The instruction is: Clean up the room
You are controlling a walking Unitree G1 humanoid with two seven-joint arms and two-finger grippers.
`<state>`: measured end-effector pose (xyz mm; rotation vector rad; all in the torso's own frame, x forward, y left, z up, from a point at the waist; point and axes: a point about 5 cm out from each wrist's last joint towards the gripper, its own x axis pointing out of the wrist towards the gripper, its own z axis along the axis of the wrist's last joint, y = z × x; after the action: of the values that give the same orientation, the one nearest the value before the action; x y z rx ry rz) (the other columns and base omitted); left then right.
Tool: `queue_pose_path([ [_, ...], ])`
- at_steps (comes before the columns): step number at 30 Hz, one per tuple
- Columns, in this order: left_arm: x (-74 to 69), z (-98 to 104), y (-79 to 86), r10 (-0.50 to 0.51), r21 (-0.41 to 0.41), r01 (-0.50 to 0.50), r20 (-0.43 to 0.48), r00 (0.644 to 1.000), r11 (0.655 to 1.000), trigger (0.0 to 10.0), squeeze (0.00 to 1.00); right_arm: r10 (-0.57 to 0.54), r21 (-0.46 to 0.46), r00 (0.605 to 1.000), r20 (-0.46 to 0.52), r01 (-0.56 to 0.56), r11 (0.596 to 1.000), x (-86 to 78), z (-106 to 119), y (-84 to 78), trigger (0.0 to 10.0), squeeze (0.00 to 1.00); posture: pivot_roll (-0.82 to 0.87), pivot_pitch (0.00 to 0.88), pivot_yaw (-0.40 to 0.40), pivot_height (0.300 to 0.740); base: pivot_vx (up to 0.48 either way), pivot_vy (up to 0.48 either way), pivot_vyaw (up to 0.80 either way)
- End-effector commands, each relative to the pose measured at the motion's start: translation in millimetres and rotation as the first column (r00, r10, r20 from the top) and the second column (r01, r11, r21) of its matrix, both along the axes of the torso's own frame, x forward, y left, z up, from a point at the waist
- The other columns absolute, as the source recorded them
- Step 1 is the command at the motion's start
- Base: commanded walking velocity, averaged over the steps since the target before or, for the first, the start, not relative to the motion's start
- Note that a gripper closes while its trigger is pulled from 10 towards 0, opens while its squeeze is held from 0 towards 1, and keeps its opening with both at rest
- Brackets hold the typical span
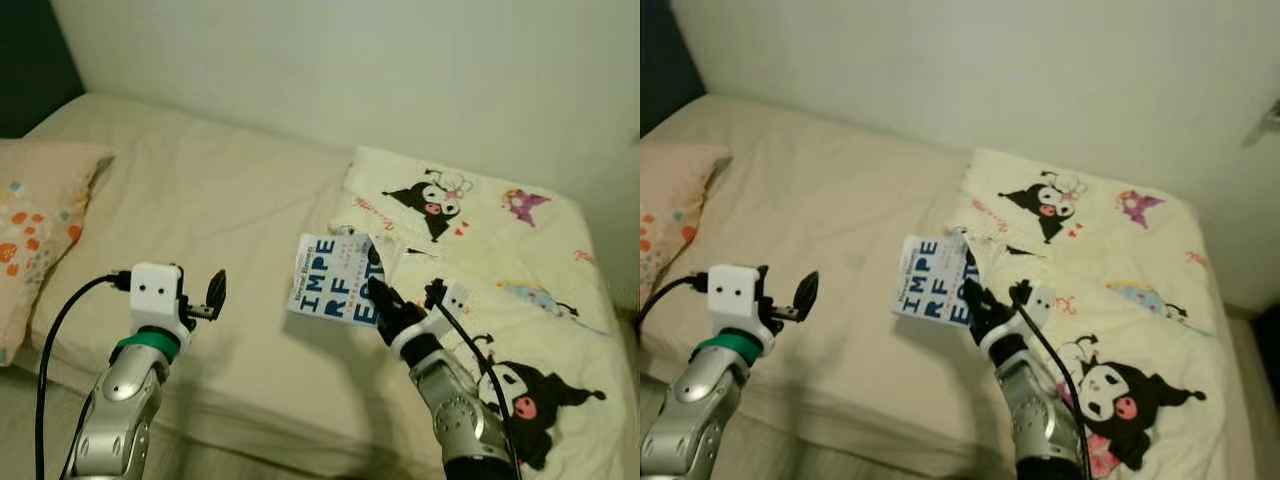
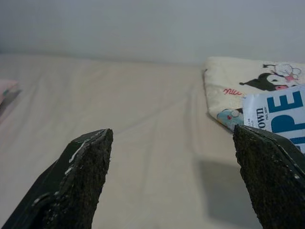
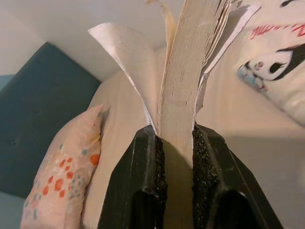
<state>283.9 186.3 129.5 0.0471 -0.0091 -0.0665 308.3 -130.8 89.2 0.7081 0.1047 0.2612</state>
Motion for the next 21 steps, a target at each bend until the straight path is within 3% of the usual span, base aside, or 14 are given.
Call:
queue_pose_path([
  [1, -0.8, -8.2, -1.1, 0.000, 0.016, 0.001, -0.045, 0.999, 1.000, 10.0, 0.00, -0.019, -0.006, 1.000, -0.018, 0.019, 1.000, -2.0, -5.4, 0.1, 10.0, 0.00, 0.14, 0.000, -0.021, 0.715, 0.000, 0.000, 0.00],
  [5, -0.6, -9.1, 0.6, 0.014, 0.029, -0.013, -0.048, 0.999, 1.000, 10.0, 0.00, -0.019, -0.009, 1.000, -0.021, 0.019, 1.000, -1.0, -5.4, 0.1, 10.0, 0.00, 0.14, 0.000, -0.020, 0.715, 0.000, 0.000, 0.00],
  [21, 0.1, -8.3, -1.5, 0.004, 0.037, -0.003, -0.046, 0.999, 0.999, 10.0, 0.00, -0.014, 0.000, 0.999, -0.035, 0.014, 1.000, 1.0, -7.6, 3.5, 10.0, 0.00, 0.15, 0.000, -0.025, 0.715, 0.000, 0.000, -0.80],
])
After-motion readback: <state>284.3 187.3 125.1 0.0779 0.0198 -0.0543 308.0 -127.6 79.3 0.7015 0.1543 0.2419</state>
